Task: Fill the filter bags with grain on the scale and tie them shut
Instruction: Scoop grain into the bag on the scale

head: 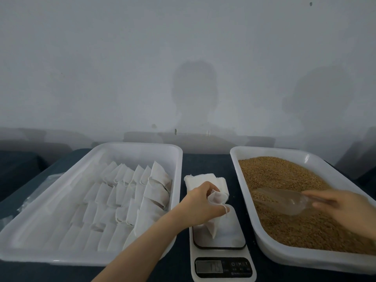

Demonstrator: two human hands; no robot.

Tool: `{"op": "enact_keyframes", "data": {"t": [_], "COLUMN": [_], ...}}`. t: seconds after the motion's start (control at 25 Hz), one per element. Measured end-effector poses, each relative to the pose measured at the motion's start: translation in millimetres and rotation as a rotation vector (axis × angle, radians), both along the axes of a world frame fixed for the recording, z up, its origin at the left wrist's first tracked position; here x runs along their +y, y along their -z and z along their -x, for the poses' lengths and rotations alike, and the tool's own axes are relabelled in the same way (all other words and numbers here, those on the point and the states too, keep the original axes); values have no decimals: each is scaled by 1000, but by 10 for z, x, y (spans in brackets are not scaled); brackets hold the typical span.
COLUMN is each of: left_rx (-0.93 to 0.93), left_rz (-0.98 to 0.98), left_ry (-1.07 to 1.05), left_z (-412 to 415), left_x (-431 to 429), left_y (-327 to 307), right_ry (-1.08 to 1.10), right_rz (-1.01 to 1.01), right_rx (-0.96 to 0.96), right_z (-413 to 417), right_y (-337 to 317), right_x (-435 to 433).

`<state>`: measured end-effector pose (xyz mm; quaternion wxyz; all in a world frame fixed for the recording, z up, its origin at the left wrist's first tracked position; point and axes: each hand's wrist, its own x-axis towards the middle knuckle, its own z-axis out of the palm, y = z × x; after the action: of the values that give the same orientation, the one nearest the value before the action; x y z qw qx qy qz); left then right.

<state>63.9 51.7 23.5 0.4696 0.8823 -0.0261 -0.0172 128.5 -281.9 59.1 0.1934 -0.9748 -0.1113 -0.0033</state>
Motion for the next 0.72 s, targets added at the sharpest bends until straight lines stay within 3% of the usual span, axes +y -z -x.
{"op": "enact_keyframes", "data": {"t": [0.32,0.52,0.72], "left_rx": [11,-2,-8], "left_rz": [17,22,27], "left_ry": [3,15,30], "left_z": [4,12,6], "left_x": [-13,-17,-14], "left_y": [-13,-11,-8], "right_ry": [-101,-251,-292], "right_rz": [-122,-83,81], "right_rx": [-49,-125,-167], "right_z": [152,224,225], "right_y": [-397,-672,-806], "right_x": [222,549,783]}}
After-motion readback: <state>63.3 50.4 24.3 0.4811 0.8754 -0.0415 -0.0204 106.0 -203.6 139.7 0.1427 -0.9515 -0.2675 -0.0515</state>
